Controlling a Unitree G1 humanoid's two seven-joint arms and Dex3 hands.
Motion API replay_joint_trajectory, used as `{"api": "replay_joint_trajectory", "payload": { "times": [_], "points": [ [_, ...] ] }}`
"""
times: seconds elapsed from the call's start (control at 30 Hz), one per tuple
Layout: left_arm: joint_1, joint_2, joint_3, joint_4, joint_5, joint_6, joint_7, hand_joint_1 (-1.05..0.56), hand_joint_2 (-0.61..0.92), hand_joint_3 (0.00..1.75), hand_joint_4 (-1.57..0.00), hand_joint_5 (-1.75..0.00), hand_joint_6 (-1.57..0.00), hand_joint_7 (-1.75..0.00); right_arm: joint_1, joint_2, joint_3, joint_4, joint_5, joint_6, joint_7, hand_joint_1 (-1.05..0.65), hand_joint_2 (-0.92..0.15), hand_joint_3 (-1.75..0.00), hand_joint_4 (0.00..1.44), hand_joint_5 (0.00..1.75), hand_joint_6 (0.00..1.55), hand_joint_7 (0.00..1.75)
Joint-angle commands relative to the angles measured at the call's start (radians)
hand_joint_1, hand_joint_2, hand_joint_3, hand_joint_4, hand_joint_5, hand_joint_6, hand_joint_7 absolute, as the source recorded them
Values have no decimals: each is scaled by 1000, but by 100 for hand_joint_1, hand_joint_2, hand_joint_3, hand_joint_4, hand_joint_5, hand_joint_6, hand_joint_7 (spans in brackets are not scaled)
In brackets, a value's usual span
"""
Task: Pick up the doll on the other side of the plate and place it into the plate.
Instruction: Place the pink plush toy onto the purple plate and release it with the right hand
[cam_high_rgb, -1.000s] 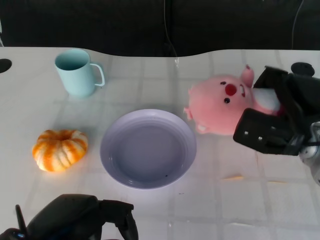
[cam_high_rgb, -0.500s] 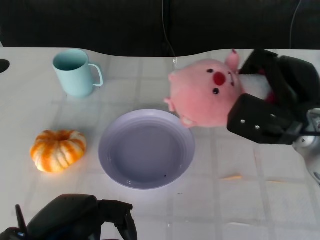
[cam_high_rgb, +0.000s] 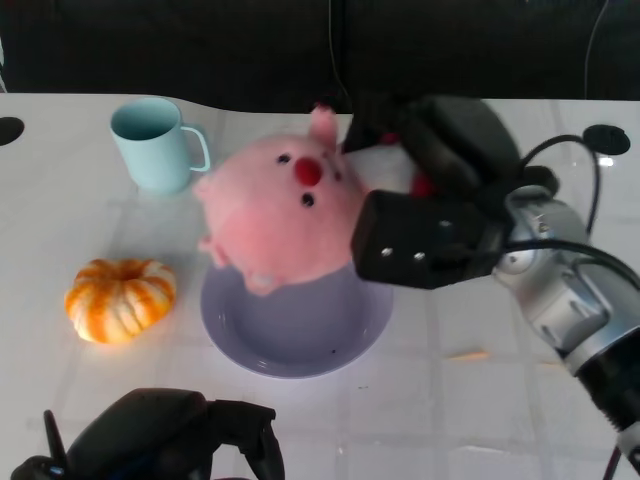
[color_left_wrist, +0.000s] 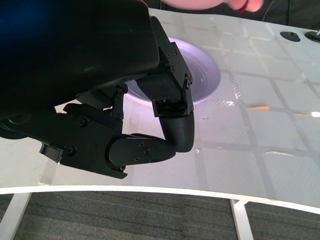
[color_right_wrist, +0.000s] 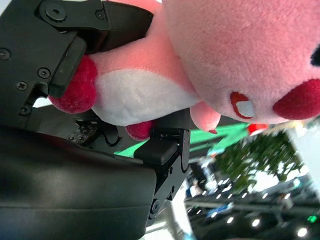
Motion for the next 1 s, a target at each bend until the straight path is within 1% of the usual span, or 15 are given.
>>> {"api": "replay_joint_trajectory", "payload": {
  "times": [0.03, 0.17, 0.3, 0.37, 0.4, 0.43, 0.47, 0.5, 0.53, 0.57, 0.6, 0.63, 0.73, 0.87, 1.0],
  "points": [
    [-2, 4, -2, -7, 10, 5, 9, -35, 92, 40, -68, -139, -70, -100, -32, 24, 24, 43, -11, -38, -5, -23, -46, -103, 92, 175, 72, 175],
    [-1, -2, -4, -9, 11, 7, 9, -35, 92, 41, -68, -139, -71, -100, -31, 57, 55, 94, -20, -69, 0, -20, -49, -97, 91, 175, 70, 175],
    [1, -5, -3, -14, 10, 9, 8, -35, 92, 40, -69, -139, -71, -100, -18, 64, 81, 122, -36, -87, -4, -20, -50, -91, 92, 175, 69, 174],
    [2, -5, -1, -16, 7, 9, 6, -35, 92, 40, -68, -138, -70, -100, -16, 67, 85, 127, -29, -77, 23, -21, -54, -77, 89, 175, 78, 139],
    [3, -5, 0, -13, 6, 4, 9, -35, 92, 40, -69, -138, -70, -100, -18, 68, 87, 132, -21, -68, 55, -22, -58, -69, 88, 167, 84, 113],
    [3, -4, 1, -13, 6, 3, 9, -35, 92, 40, -69, -139, -71, -100, -20, 67, 87, 135, -9, -64, 96, -22, -66, -54, 84, 145, 88, 72],
    [3, -3, 2, -12, 4, -1, 10, -36, 92, 41, -69, -139, -70, -100, -22, 63, 89, 138, -1, -64, 136, -22, -74, -42, 83, 125, 88, 47],
    [2, -2, 2, -11, 4, -2, 10, -35, 92, 41, -69, -139, -70, -100, -25, 56, 92, 139, 6, -65, 179, -25, -82, -30, 79, 101, 87, 27],
    [1, -1, 2, -12, 6, 0, 8, -36, 92, 41, -69, -139, -70, -100, -29, 47, 100, 137, 4, -65, 222, -31, -88, -25, 70, 73, 76, 11],
    [0, -1, 2, -13, 9, 2, 7, -36, 92, 41, -69, -139, -70, -100, -32, 38, 106, 131, 0, -62, 263, -36, -90, -24, 65, 55, 67, 6],
    [0, -1, 1, -14, 11, 3, 6, -36, 92, 41, -69, -139, -70, -100, -33, 31, 109, 123, 0, -56, 303, -42, -91, -25, 58, 43, 58, 3],
    [0, -1, 1, -15, 11, 5, 5, -35, 92, 41, -69, -139, -71, -100, -34, 27, 108, 116, 8, -49, 348, -47, -92, -24, 46, 30, 45, 1],
    [-2, -1, 1, -19, 7, 17, -6, -35, 92, 40, -69, -139, -70, -100, -26, 14, 99, 93, 34, -37, 439, -59, -92, -18, 25, 13, 21, 0],
    [-3, -4, -1, -19, 3, 19, -4, -35, 92, 40, -69, -138, -70, -100, -15, -15, 101, 53, 27, -36, 479, -70, -92, -18, 19, 9, 10, 0],
    [-4, -3, -3, -24, 9, 26, -4, -35, 92, 39, -68, -136, -71, -99, -8, -44, 102, 6, 16, -27, 507, -76, -92, -18, 17, 9, 9, 1]
  ]
}}
